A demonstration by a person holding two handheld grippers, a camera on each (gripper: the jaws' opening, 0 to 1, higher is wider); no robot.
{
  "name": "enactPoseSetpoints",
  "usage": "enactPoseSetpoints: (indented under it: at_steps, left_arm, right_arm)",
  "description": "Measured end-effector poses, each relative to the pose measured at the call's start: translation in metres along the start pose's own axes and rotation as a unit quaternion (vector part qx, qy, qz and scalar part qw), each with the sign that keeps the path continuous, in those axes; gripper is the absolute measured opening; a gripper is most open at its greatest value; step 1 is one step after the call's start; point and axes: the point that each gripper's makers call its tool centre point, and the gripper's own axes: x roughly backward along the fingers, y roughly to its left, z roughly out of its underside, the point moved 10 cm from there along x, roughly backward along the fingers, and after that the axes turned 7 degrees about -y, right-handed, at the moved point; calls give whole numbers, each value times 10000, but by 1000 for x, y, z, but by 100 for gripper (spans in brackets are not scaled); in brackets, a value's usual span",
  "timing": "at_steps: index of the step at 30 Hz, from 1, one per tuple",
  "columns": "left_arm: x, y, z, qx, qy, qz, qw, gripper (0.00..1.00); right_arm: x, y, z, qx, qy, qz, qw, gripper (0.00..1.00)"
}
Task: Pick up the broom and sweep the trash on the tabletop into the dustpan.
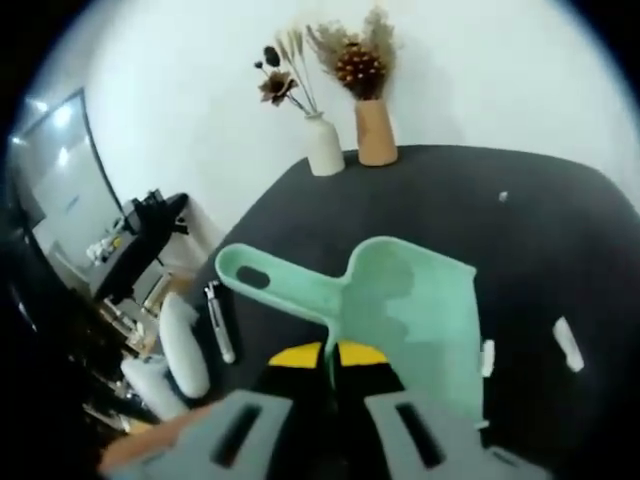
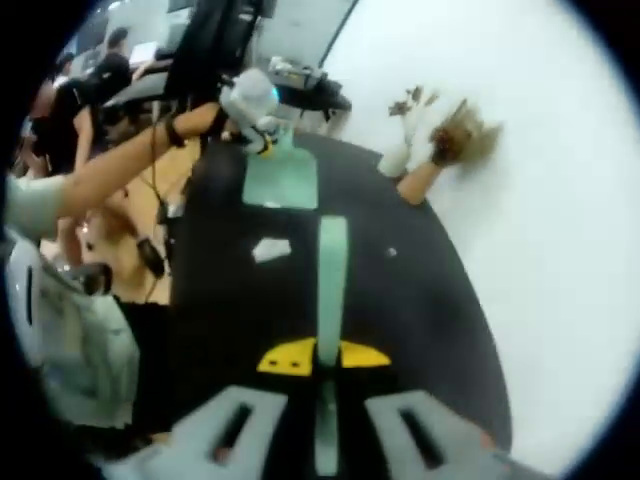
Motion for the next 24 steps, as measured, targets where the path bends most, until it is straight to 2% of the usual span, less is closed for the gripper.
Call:
enactPoseSetpoints:
  at_steps: [3, 7, 10, 16, 18, 22, 24]
  left_arm:
    - [-1, 1, 2, 15, -2, 11, 10000, 5]
    - [-2, 1, 5, 0, 59, -11, 10000, 5]
    - [-1, 2, 8, 68, 91, -4, 9999, 5]
    - [4, 3, 15, 140, 114, -49, 9998, 5]
    - [7, 3, 18, 153, 111, -64, 9998, 5]
    - [15, 0, 22, 221, 48, -33, 9997, 5]
    - [17, -3, 25, 198, 17, -28, 9998, 5]
  right_arm:
    - [-3, 1, 5, -319, 37, 92, 9994, 6]
    - [-15, 2, 5, -762, 27, 647, 9950, 6]
    - [-28, 3, 0, -1061, -201, 944, 9897, 6]
    - [-50, 14, -9, -1126, -153, 1074, 9877, 6]
    - [-60, 17, -14, -1278, -240, 1220, 9840, 6]
    - [-77, 30, -22, -1446, -647, 1837, 9701, 6]
    - [-86, 40, -27, -1456, -745, 1918, 9677, 6]
